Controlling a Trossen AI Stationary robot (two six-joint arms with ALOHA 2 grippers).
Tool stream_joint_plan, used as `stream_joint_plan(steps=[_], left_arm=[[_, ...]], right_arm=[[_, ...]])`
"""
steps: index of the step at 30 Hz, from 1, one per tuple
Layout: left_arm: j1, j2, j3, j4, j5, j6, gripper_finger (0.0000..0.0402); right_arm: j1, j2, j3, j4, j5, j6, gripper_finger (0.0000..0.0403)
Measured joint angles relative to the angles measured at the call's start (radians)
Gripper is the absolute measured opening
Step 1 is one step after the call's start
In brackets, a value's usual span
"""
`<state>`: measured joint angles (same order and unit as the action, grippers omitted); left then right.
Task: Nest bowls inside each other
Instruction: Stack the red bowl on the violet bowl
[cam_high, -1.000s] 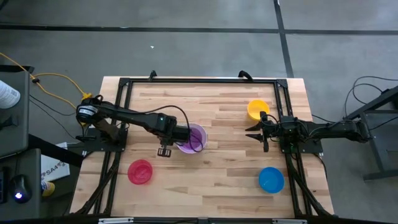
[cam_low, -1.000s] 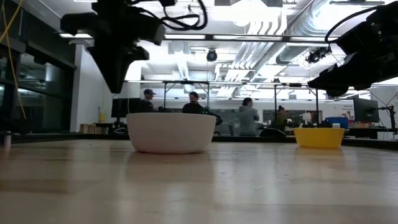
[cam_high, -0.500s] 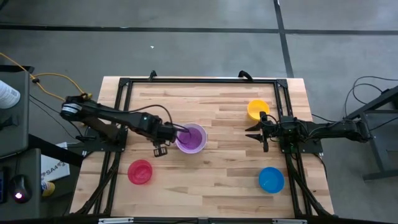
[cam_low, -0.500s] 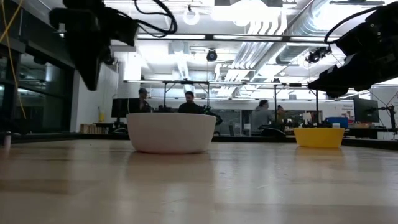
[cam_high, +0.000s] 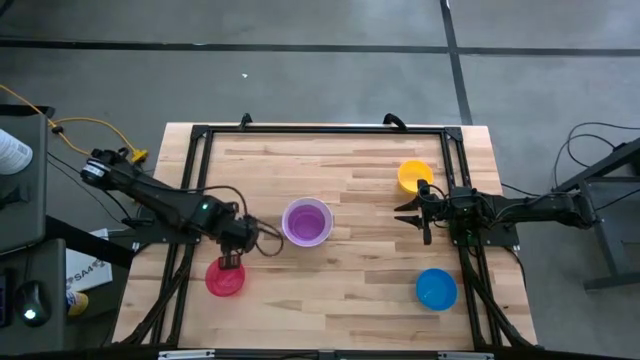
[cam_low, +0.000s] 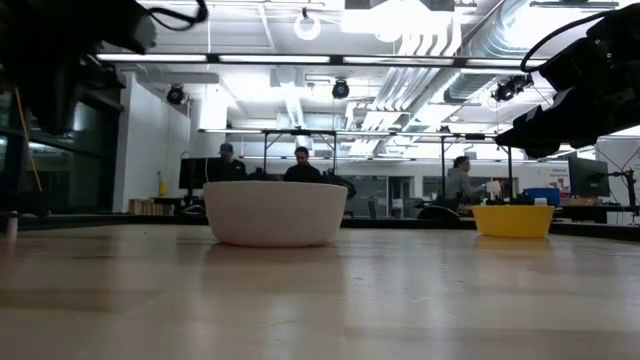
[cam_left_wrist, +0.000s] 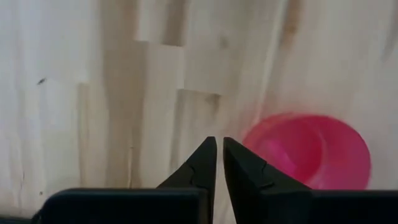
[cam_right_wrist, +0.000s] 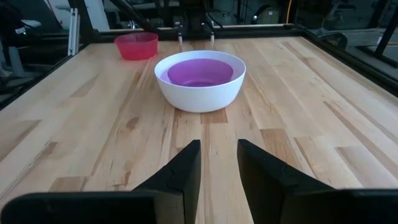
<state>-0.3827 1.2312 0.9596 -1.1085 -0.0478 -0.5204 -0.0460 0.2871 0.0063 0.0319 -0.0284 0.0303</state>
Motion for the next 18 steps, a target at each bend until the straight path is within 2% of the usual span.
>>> stream_joint_plan(steps=[6, 18], left_arm=[[-0.06, 0.002, 0.0, 0.002, 0.061, 0.126, 0.0028], [-0.151, 0.049, -0.001, 0.037, 0.066, 0.259, 0.0029]], right_arm=[[0.0, 0.0, 0.0, 0.0, 0.0, 0.0, 0.0098], [0.0, 0.0, 0.0, 0.001, 0.0, 0.0, 0.0098]])
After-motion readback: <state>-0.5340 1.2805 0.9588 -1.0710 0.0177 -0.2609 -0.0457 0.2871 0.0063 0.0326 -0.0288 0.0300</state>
